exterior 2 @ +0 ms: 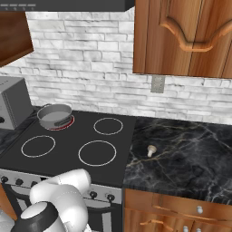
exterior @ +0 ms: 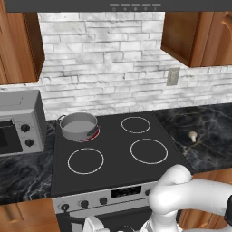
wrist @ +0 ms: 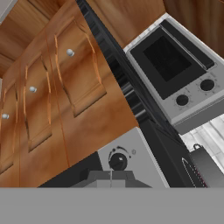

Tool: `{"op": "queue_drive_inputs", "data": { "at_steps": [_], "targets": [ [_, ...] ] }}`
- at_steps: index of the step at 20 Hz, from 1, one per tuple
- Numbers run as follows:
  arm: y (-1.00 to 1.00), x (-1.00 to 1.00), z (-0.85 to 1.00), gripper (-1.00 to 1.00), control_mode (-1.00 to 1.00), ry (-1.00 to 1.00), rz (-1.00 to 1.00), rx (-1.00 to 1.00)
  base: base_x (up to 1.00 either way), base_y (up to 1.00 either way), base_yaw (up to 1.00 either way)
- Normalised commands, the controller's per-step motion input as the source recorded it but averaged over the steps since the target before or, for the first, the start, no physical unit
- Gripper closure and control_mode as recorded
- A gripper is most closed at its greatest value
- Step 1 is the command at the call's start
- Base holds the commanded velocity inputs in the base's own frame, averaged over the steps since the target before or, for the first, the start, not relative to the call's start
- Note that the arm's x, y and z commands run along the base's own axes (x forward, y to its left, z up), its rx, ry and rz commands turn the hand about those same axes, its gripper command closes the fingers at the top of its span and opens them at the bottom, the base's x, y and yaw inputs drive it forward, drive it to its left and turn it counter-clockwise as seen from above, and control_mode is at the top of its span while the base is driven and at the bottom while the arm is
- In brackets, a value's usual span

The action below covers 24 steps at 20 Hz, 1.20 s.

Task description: Turn on the burner for the pot on the stove. Wait thirty seconds for the pot to heat up. Then add the mushroom to the pot.

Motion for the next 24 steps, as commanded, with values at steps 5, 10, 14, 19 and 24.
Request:
{"op": "queue_drive_inputs", "data": {
  "at_steps": [5, 10, 14, 19, 24],
  "targets": [
    [0.00, 0.00, 0.00, 1.00, -1.00, 0.00, 0.00, 0.00, 0.00, 0.00, 0.00],
    [0.00, 0.00, 0.00, 1.00, -1.00, 0.00, 0.00, 0.00, 0.00, 0.00, 0.00],
    [0.00, 0.00, 0.00, 1.00, -1.00, 0.00, 0.00, 0.00, 0.00, 0.00, 0.00],
    [0.00, 0.00, 0.00, 1.00, -1.00, 0.00, 0.00, 0.00, 0.00, 0.00, 0.00],
    [0.00, 0.00, 0.00, 1.00, -1.00, 0.00, 0.00, 0.00, 0.00, 0.00, 0.00]
  ]
}}
